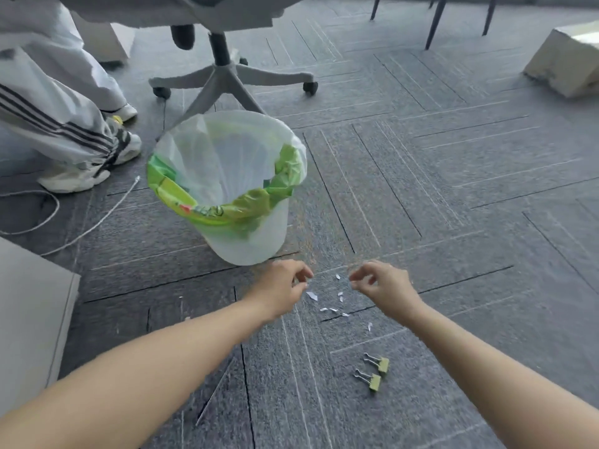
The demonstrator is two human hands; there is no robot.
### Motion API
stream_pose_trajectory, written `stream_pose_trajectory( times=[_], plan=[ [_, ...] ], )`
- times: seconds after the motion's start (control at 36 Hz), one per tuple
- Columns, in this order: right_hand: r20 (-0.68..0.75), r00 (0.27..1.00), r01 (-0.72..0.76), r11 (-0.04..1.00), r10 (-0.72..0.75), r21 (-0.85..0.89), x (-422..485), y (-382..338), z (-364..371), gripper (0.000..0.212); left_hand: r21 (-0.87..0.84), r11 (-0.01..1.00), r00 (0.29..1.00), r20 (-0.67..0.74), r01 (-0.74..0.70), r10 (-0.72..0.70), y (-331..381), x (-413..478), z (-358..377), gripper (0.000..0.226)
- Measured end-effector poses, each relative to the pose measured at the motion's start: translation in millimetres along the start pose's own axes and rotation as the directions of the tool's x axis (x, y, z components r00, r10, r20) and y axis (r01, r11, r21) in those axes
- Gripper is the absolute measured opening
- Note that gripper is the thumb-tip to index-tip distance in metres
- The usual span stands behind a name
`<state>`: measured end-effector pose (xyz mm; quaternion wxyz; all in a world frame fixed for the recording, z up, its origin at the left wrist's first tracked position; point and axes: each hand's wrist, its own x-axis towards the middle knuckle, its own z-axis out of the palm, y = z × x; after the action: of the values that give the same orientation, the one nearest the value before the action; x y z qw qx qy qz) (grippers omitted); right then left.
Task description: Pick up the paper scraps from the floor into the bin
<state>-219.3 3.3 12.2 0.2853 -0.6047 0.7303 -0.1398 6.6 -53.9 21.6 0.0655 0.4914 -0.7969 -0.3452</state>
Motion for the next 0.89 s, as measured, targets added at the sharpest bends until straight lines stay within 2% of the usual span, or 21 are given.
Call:
stream_pose_trajectory(
  times=[0.17, 0.36, 0.56, 0.78, 0.89],
  plan=[
    [0.092, 0.987, -0.12, 0.988, 0.128, -0.094, -15, 47, 41, 0.006, 0.05, 0.992, 0.99, 0.072, 0.119, -0.122, -26, 8, 46, 0.013],
    [0.117, 0.982, -0.138, 0.987, 0.146, -0.079, -14, 53, 67, 0.014, 0.046, 0.991, 0.987, 0.1, 0.122, -0.126, -31, 12, 80, 0.012],
    [0.053, 0.992, -0.11, 0.985, 0.118, -0.134, -6, 50, 81, 0.012, 0.074, 0.988, 0.986, 0.086, 0.138, -0.144, -32, 19, 88, 0.007],
    [-0.011, 0.994, -0.11, 0.985, 0.109, -0.13, -4, 48, 90, 0.018, 0.092, 0.989, 0.991, 0.059, 0.114, -0.12, -35, 22, 93, 0.021],
    [-0.047, 0.993, -0.111, 0.985, 0.106, -0.135, -3, 48, 91, 0.018, 0.065, 0.991, 0.992, 0.021, 0.119, -0.121, -35, 23, 98, 0.019]
  ],
)
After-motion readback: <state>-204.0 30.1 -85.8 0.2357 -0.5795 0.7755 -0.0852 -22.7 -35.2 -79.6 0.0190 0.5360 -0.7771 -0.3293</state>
